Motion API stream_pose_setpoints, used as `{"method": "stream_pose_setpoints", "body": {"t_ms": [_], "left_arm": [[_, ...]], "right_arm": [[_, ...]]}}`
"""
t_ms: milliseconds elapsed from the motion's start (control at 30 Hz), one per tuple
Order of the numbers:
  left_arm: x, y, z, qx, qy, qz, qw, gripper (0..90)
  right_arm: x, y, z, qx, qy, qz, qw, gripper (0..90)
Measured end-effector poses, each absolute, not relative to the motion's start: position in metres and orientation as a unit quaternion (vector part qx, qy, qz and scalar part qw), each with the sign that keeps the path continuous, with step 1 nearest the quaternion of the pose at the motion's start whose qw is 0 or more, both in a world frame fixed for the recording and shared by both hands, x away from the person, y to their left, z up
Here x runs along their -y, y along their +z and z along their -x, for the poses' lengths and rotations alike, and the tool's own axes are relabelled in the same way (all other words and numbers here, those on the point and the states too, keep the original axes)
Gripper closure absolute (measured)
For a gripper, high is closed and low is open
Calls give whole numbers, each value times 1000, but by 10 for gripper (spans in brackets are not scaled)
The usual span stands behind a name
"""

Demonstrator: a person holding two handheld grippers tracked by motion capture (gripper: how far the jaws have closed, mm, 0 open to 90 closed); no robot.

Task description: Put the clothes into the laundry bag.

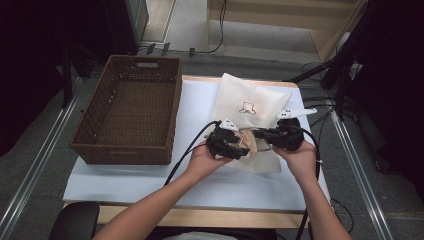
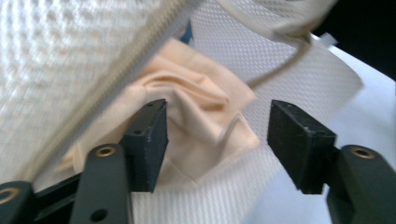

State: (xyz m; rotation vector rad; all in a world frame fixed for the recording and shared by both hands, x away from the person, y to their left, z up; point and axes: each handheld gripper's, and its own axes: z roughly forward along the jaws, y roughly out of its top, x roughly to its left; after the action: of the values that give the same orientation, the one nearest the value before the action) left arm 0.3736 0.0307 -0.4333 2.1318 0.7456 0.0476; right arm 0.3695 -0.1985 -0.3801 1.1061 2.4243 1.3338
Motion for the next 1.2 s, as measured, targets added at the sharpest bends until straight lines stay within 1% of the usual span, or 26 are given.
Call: {"method": "stream_pose_setpoints", "body": {"t_ms": [167,267,400,567,633,667,700,800,833,967,1000,1033,1200], "left_arm": [[-51,-444,-366,-309,19,-860,405,384],[-58,-452,-366,-319,8,-860,398,389],[-62,-455,-362,-305,4,-867,394,395],[-59,-461,-361,-319,-4,-873,368,471],[-57,-463,-362,-327,-3,-869,372,482],[-56,-463,-363,-332,0,-867,372,505],[-54,-464,-365,-335,1,-866,371,548],[-47,-466,-369,-338,5,-862,377,750],[-45,-466,-370,-340,10,-862,376,788],[-32,-459,-375,-337,50,-861,377,819],[-27,-456,-377,-336,60,-854,392,822],[-24,-453,-379,-335,67,-853,395,823],[-6,-457,-390,-338,81,-852,392,823]], "right_arm": [[198,-380,-370,-811,447,-369,82,872],[197,-380,-370,-811,445,-370,81,872],[196,-380,-370,-812,445,-370,81,872],[196,-380,-370,-812,445,-370,81,872],[196,-380,-370,-812,445,-370,81,872],[196,-380,-370,-812,445,-370,81,872],[196,-380,-370,-812,445,-370,81,872],[196,-380,-370,-812,444,-370,80,873],[196,-380,-369,-812,444,-370,80,873],[196,-380,-369,-811,445,-371,80,874],[197,-379,-370,-811,445,-371,80,874],[197,-379,-369,-811,445,-371,80,874],[197,-379,-370,-811,444,-371,80,875]]}}
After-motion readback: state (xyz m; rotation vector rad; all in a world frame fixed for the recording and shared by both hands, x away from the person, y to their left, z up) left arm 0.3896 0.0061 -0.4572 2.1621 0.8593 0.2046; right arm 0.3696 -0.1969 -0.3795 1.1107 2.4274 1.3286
